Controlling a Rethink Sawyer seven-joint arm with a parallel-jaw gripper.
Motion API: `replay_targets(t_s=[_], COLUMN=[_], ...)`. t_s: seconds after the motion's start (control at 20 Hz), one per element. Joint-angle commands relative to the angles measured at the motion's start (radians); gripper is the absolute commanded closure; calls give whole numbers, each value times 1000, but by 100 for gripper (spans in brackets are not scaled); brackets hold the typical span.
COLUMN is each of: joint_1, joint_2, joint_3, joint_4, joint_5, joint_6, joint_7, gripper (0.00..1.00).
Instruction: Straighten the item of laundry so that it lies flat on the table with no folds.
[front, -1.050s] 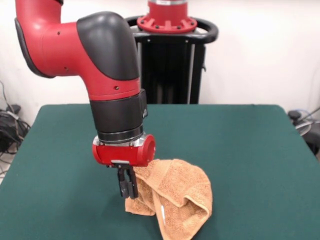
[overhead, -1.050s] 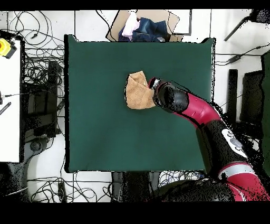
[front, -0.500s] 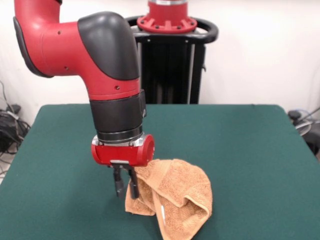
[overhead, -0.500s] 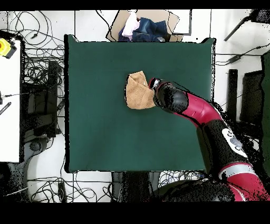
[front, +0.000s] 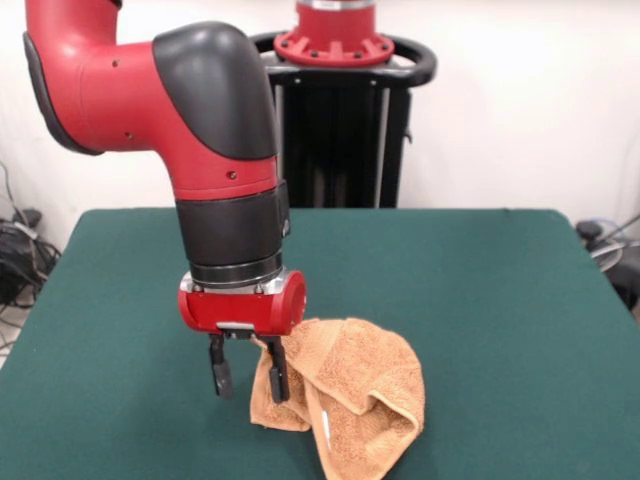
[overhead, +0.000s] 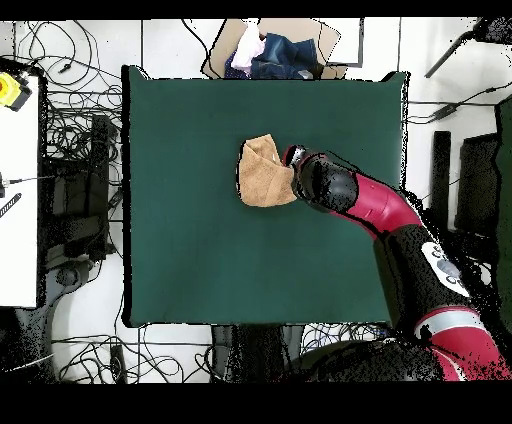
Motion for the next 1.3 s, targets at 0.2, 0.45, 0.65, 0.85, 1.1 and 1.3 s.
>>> replay_targets(t_s=[0.2, 0.45, 0.65, 0.85, 1.1, 1.3], joint_1=[31, 73, 87, 90, 71, 68], joint_2=[-14, -19, -21, -32, -20, -19], joint_3=[32, -2, -9, -14, 4, 6], joint_4=[-8, 49, 63, 63, 53, 37], joint_5=[-56, -20, 35, 44, 48, 45], joint_6=[-44, -29, 107, 156, 187, 204], joint_7=[66, 136, 149, 139, 114, 105], gripper=[0, 0, 0, 0, 0, 0])
